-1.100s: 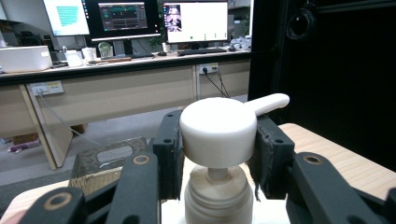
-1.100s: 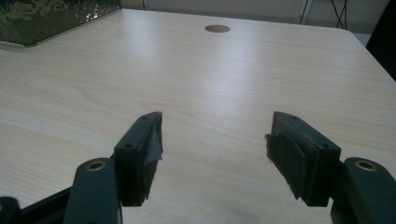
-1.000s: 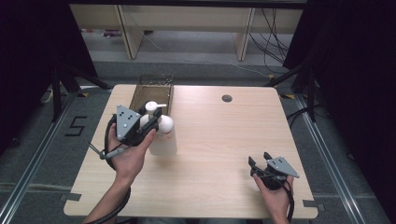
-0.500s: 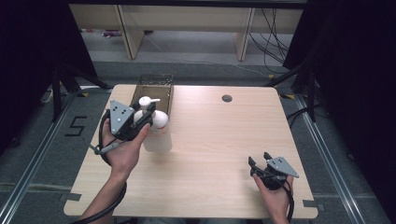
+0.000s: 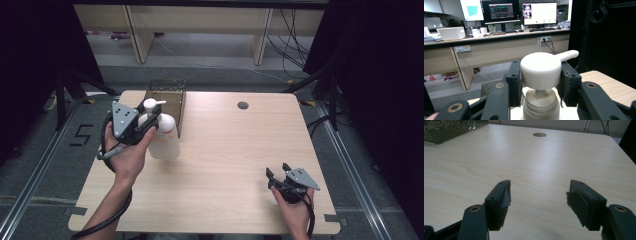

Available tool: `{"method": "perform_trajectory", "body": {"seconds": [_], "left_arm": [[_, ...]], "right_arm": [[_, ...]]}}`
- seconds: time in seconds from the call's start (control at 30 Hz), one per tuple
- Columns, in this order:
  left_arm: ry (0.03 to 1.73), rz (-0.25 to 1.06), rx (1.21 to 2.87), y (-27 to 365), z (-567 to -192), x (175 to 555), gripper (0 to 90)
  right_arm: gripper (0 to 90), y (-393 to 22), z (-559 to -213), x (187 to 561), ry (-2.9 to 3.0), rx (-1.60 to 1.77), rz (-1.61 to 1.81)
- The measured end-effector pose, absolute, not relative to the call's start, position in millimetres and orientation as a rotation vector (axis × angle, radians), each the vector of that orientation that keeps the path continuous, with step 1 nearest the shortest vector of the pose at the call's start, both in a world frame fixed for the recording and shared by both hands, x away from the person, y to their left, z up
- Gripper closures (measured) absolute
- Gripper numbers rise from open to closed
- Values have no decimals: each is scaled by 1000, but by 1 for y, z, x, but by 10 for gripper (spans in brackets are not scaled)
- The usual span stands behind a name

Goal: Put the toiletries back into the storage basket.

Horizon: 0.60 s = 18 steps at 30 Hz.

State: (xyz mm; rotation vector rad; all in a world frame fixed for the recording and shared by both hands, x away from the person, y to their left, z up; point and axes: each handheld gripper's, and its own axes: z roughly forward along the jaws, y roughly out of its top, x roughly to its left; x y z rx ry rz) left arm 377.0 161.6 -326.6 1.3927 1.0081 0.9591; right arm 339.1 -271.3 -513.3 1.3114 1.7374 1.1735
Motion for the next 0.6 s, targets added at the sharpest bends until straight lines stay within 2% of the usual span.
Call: {"method": "perform_trajectory", "body": {"seconds": [0.6], "left_arm": [[1020, 978, 1388, 173, -324, 391, 591]], "right_arm": [[353, -269, -513, 338, 1728, 1344, 1176]]}}
